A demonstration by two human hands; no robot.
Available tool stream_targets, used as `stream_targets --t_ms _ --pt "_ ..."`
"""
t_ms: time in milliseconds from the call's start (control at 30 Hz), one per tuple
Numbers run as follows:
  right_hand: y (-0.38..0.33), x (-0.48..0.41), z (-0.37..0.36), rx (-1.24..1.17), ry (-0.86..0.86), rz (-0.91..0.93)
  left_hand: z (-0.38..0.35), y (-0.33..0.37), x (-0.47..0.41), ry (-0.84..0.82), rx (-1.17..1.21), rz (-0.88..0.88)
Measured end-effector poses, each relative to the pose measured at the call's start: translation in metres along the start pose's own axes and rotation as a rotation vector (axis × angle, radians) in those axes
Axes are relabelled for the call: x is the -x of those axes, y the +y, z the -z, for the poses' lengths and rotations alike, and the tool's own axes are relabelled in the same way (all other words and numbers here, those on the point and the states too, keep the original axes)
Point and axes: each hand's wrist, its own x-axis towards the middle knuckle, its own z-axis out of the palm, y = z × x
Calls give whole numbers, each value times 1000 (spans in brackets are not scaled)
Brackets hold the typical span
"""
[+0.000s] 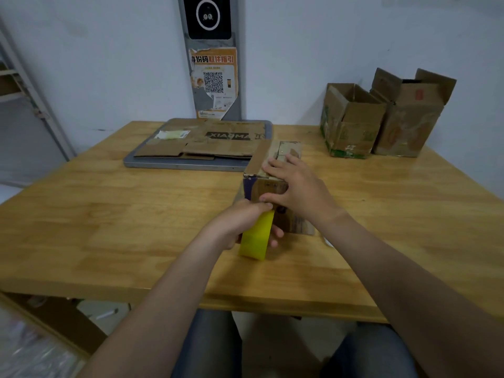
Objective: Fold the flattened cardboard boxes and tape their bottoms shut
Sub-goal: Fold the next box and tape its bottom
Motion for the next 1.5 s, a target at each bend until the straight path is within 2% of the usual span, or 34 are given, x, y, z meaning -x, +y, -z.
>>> stream_targets --t_ms 100,333,467,533,633,667,800,867,933,1033,1167,1233,1333,1400,1500 --pt "-1 0 1 0 -4 -4 -3 -3 -1 9 65 17" --pt "0 0 1 -6 -21 -19 -3 2 4 -9 51 88" --pt "-5 0 9 9 -51 -8 -5 2 2 38 88 42" --pt "-3 7 18 64 3 -39 -8 1 1 70 115 14" --pt "8 28 33 117 184 -179 -11 0 -3 105 146 1" --pt "15 37 36 157 193 -241 -12 0 -4 109 153 2" --pt "36 72 40 206 -69 -541 -16 0 -3 134 156 4" --pt "40 85 37 218 -230 -594 -19 -1 -2 143 160 9" --pt "40 92 28 237 -302 -588 -20 -1 -1 151 156 6" --pt "37 96 19 284 -245 -538 -22 -3 1 162 141 -1" --pt "39 100 20 236 -264 -503 -24 -2 4 169 129 -8" --pt "44 102 24 122 -264 -504 -24 -4 5 166 135 -4" --pt "46 104 34 -211 -209 -512 -25 -6 4 174 154 -3" --pt "40 100 43 -292 -113 -400 -26 -7 1 186 171 -4" --pt "24 90 54 -235 -3 -183 -29 -8 -2 197 201 -2"
